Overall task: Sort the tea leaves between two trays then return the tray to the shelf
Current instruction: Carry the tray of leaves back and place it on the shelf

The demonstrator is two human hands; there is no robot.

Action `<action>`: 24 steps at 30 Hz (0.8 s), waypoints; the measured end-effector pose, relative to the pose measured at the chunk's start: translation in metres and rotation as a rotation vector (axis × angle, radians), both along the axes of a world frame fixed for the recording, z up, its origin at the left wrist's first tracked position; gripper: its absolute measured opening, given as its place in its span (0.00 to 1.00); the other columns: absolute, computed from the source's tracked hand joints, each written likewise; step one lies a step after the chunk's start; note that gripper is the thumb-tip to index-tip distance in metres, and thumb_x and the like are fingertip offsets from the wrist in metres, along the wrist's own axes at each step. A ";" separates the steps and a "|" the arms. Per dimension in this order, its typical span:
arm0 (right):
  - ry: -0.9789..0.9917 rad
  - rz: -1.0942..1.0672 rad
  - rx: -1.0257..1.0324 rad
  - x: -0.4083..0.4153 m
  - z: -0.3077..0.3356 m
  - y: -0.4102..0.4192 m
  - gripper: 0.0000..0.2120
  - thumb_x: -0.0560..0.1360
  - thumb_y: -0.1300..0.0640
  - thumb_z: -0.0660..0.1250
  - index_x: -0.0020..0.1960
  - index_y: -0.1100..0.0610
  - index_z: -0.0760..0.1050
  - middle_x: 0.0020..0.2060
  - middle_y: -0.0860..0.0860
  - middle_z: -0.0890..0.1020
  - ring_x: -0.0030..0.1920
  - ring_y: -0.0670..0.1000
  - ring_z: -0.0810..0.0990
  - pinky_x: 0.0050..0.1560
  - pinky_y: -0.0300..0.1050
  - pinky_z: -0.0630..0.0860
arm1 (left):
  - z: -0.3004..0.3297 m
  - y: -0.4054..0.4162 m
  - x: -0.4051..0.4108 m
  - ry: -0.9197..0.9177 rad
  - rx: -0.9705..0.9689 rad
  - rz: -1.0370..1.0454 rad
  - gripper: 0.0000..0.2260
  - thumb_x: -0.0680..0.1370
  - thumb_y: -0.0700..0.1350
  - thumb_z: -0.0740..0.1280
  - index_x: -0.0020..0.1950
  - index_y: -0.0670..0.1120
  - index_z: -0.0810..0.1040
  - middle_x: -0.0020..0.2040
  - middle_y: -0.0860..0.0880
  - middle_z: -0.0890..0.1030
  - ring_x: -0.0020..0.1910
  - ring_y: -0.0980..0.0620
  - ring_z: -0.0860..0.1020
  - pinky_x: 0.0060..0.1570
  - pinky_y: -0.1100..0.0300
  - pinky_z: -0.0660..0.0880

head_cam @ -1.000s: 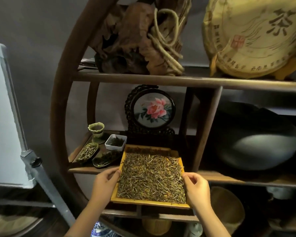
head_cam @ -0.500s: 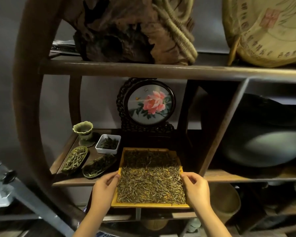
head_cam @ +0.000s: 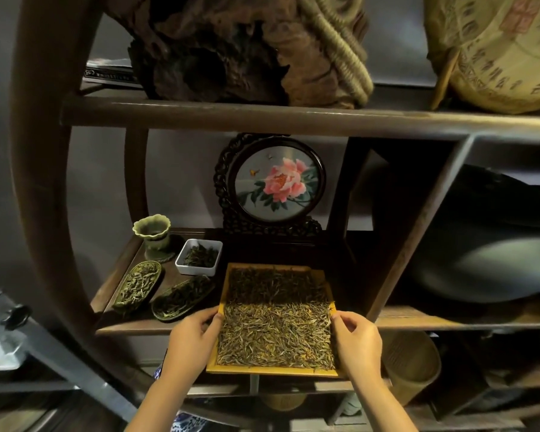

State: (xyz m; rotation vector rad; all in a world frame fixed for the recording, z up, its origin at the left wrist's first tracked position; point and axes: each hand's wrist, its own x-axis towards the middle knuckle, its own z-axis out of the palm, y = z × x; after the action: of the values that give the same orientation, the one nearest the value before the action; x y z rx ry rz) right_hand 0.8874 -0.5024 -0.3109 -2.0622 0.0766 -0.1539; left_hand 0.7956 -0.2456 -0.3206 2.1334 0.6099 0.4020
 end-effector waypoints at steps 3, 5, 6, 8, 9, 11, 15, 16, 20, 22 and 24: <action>-0.023 0.006 0.009 0.000 0.000 0.002 0.09 0.77 0.57 0.64 0.50 0.57 0.83 0.38 0.47 0.83 0.41 0.44 0.79 0.39 0.38 0.73 | 0.010 0.000 0.000 0.016 0.040 -0.041 0.09 0.81 0.48 0.62 0.53 0.54 0.82 0.36 0.61 0.80 0.39 0.64 0.76 0.38 0.67 0.71; -0.010 0.036 0.032 -0.001 0.001 0.001 0.10 0.78 0.56 0.62 0.52 0.56 0.82 0.40 0.46 0.83 0.44 0.43 0.79 0.41 0.37 0.72 | 0.016 0.002 -0.003 0.030 0.012 -0.068 0.09 0.81 0.49 0.60 0.48 0.60 0.79 0.34 0.59 0.81 0.39 0.60 0.78 0.38 0.65 0.73; -0.002 0.059 0.037 -0.003 0.001 -0.001 0.11 0.79 0.55 0.61 0.53 0.55 0.81 0.43 0.46 0.83 0.46 0.44 0.79 0.44 0.38 0.73 | 0.019 0.003 -0.007 0.034 -0.028 -0.070 0.09 0.81 0.50 0.60 0.47 0.60 0.78 0.31 0.57 0.81 0.36 0.58 0.80 0.37 0.61 0.76; -0.001 0.112 0.019 -0.007 0.003 -0.008 0.11 0.79 0.50 0.60 0.54 0.52 0.79 0.47 0.47 0.82 0.50 0.44 0.78 0.47 0.38 0.72 | 0.025 0.006 -0.019 0.036 -0.105 -0.062 0.06 0.80 0.51 0.61 0.52 0.58 0.78 0.31 0.54 0.82 0.31 0.55 0.81 0.36 0.54 0.80; -0.001 0.139 -0.003 -0.011 0.004 -0.013 0.12 0.78 0.46 0.60 0.55 0.50 0.78 0.49 0.47 0.81 0.50 0.43 0.78 0.46 0.36 0.71 | 0.026 0.008 -0.026 0.041 -0.079 -0.064 0.07 0.80 0.52 0.62 0.56 0.58 0.77 0.32 0.55 0.83 0.30 0.57 0.80 0.38 0.54 0.80; -0.002 0.184 -0.077 -0.021 0.004 -0.026 0.24 0.72 0.37 0.60 0.60 0.50 0.76 0.50 0.44 0.78 0.49 0.39 0.76 0.44 0.32 0.69 | 0.027 0.011 -0.046 0.069 0.070 -0.081 0.12 0.77 0.57 0.65 0.60 0.60 0.75 0.34 0.56 0.83 0.33 0.62 0.80 0.39 0.61 0.77; -0.122 0.329 -0.376 -0.045 -0.002 -0.055 0.40 0.62 0.28 0.65 0.68 0.49 0.67 0.52 0.40 0.72 0.52 0.40 0.73 0.47 0.32 0.71 | 0.028 0.005 -0.085 0.120 0.206 -0.146 0.19 0.66 0.66 0.69 0.53 0.65 0.72 0.43 0.62 0.80 0.42 0.66 0.78 0.38 0.66 0.76; -0.136 0.359 -0.440 -0.049 -0.003 -0.059 0.43 0.61 0.27 0.66 0.68 0.49 0.66 0.53 0.40 0.71 0.53 0.40 0.73 0.48 0.34 0.73 | 0.027 0.001 -0.090 0.154 0.280 -0.158 0.19 0.64 0.68 0.69 0.51 0.65 0.71 0.43 0.63 0.78 0.42 0.65 0.77 0.38 0.67 0.75; -0.125 0.396 -0.577 -0.058 -0.004 -0.061 0.36 0.61 0.30 0.69 0.61 0.48 0.69 0.50 0.41 0.70 0.51 0.40 0.72 0.48 0.34 0.74 | 0.022 -0.010 -0.096 0.230 0.366 -0.168 0.16 0.65 0.69 0.66 0.44 0.61 0.71 0.39 0.61 0.77 0.38 0.63 0.76 0.35 0.68 0.72; -0.136 0.421 -0.607 -0.059 -0.004 -0.058 0.26 0.64 0.32 0.68 0.54 0.47 0.71 0.46 0.40 0.71 0.47 0.40 0.73 0.45 0.31 0.72 | 0.019 -0.013 -0.092 0.220 0.355 -0.169 0.14 0.69 0.67 0.67 0.43 0.60 0.72 0.38 0.60 0.77 0.37 0.62 0.76 0.33 0.69 0.70; -0.160 0.426 -0.611 -0.058 -0.004 -0.056 0.18 0.68 0.35 0.67 0.49 0.47 0.73 0.42 0.42 0.71 0.42 0.41 0.73 0.39 0.30 0.69 | 0.019 -0.016 -0.086 0.202 0.397 -0.184 0.10 0.72 0.63 0.68 0.42 0.58 0.73 0.35 0.60 0.77 0.35 0.62 0.75 0.30 0.69 0.69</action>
State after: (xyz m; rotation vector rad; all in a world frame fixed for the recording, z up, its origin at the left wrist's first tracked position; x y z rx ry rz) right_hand 0.8295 -0.5587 -0.3149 -2.6056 -0.5698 -0.0810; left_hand 0.7098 -0.2611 -0.3019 2.6087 0.4666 0.2188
